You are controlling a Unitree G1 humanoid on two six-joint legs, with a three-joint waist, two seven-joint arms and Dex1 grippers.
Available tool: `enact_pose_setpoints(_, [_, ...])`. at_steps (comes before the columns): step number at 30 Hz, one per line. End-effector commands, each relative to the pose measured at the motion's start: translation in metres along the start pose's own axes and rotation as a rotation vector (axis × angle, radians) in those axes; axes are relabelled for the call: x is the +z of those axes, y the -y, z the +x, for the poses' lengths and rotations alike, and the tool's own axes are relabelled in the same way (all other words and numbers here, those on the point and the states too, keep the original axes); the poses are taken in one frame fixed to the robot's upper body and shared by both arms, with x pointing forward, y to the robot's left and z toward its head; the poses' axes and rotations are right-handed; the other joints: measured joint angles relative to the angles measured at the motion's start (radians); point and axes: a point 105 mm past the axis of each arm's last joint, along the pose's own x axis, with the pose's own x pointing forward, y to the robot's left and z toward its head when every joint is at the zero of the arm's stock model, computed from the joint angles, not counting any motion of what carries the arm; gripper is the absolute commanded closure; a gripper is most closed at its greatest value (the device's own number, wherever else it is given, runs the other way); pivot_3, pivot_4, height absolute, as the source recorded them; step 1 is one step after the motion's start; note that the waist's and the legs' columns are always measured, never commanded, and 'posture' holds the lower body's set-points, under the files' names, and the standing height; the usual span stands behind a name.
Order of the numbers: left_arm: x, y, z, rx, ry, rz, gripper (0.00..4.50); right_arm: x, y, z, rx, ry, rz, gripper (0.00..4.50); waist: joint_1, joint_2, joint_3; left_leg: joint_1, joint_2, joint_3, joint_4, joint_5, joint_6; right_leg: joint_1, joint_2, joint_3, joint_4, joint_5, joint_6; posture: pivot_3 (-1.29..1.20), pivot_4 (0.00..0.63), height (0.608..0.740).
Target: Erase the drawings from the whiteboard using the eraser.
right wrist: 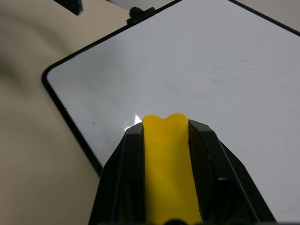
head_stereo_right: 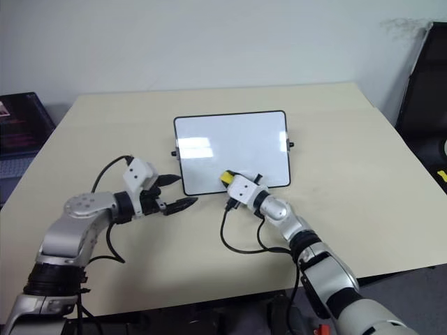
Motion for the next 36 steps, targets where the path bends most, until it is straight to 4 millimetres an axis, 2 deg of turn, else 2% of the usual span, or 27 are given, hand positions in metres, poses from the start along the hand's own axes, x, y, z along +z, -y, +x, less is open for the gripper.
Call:
enact_pose_setpoints(1, [0.011, -0.005, -0.006, 0.026, 0.036, 0.025, 0.00, 0.019, 0.038, 0.003, -0.115, 0.060, -0.036, 3.54, 0.000, 0.000, 0.000, 0.000, 0.000, 0.000, 0.000, 0.000, 0.000, 0.000, 0.000, 0.000, 0.000, 0.000, 0.000, 0.00, 0.150, 0.740])
enact_pose_setpoints(4, [0.011, -0.004, -0.006, 0.027, 0.038, 0.024, 0.00, 0.021, 0.049, 0.003, -0.151, 0.065, -0.044, 3.54, 0.000, 0.000, 0.000, 0.000, 0.000, 0.000, 0.000, 0.000, 0.000, 0.000, 0.000, 0.000, 0.000, 0.000, 0.000, 0.00, 0.150, 0.740])
enact_pose_setpoints(7, [0.011, -0.003, -0.006, 0.028, 0.039, 0.022, 0.00, 0.019, 0.050, 0.003, -0.151, 0.050, -0.041, 3.54, -0.001, 0.000, 0.000, 0.000, 0.000, 0.000, -0.001, 0.000, 0.000, 0.000, 0.000, 0.000, 0.000, 0.000, 0.000, 0.00, 0.150, 0.740])
enact_pose_setpoints(11, [0.011, -0.003, -0.007, 0.028, 0.038, 0.021, 0.00, 0.006, 0.029, 0.003, -0.060, -0.011, -0.040, 3.54, -0.002, 0.000, 0.000, 0.000, 0.000, 0.000, -0.002, 0.000, 0.000, -0.001, 0.000, 0.000, -0.001, 0.000, 0.000, 0.00, 0.150, 0.740])
enact_pose_setpoints(15, [0.011, -0.003, -0.007, 0.029, 0.037, 0.021, 0.00, -0.008, -0.001, -0.001, 0.078, -0.067, -0.017, 3.54, -0.001, 0.000, 0.000, 0.001, 0.000, 0.000, -0.002, 0.000, 0.000, 0.000, 0.000, 0.000, 0.000, 0.000, 0.000, 0.00, 0.150, 0.740])
enact_pose_setpoints(21, [0.011, -0.003, -0.006, 0.025, 0.036, 0.021, 0.00, -0.021, -0.018, -0.008, 0.176, -0.129, -0.025, 3.54, -0.002, 0.000, 0.000, 0.005, 0.000, 0.000, -0.002, 0.000, 0.000, 0.004, 0.000, 0.000, 0.000, 0.000, 0.000, 0.00, 0.150, 0.740])
enact_pose_setpoints(26, [0.011, -0.003, -0.006, 0.025, 0.036, 0.021, 0.00, -0.008, -0.005, -0.006, 0.129, -0.069, -0.062, 3.54, -0.001, 0.000, 0.000, 0.005, 0.000, 0.000, -0.001, 0.000, 0.000, 0.004, 0.001, 0.000, 0.000, 0.000, 0.000, 0.00, 0.150, 0.740])
enact_pose_setpoints(29, [0.010, -0.003, -0.006, 0.024, 0.035, 0.020, 0.00, 0.027, 0.012, 0.002, 0.085, 0.081, -0.079, 3.54, 0.000, 0.000, 0.001, 0.005, 0.000, -0.001, -0.001, 0.000, 0.000, 0.004, 0.001, 0.000, 0.000, 0.000, 0.000, 0.00, 0.150, 0.740])
enact_pose_setpoints(31, [0.010, -0.003, -0.006, 0.024, 0.034, 0.019, 0.00, 0.044, 0.021, 0.006, 0.058, 0.142, -0.090, 3.54, 0.000, 0.000, 0.002, 0.004, 0.000, -0.001, -0.001, 0.000, 0.000, 0.004, 0.000, 0.000, -0.001, 0.000, 0.000, 0.00, 0.150, 0.740])
enact_pose_setpoints(34, [0.010, -0.003, -0.006, 0.021, 0.033, 0.018, 0.00, 0.052, 0.039, 0.010, -0.018, 0.162, -0.102, 3.54, -0.001, 0.000, 0.002, 0.004, 0.001, -0.001, -0.002, 0.000, 0.000, 0.003, 0.000, 0.001, -0.001, 0.000, 0.000, 0.00, 0.150, 0.740])
enact_pose_setpoints(36, [0.009, -0.002, -0.005, 0.019, 0.034, 0.016, 0.00, 0.050, 0.051, 0.013, -0.075, 0.143, -0.090, 3.54, -0.001, 0.000, 0.003, 0.003, 0.002, -0.002, -0.002, 0.000, 0.000, 0.003, 0.000, 0.000, -0.001, 0.000, 0.000, 0.00, 0.150, 0.740])
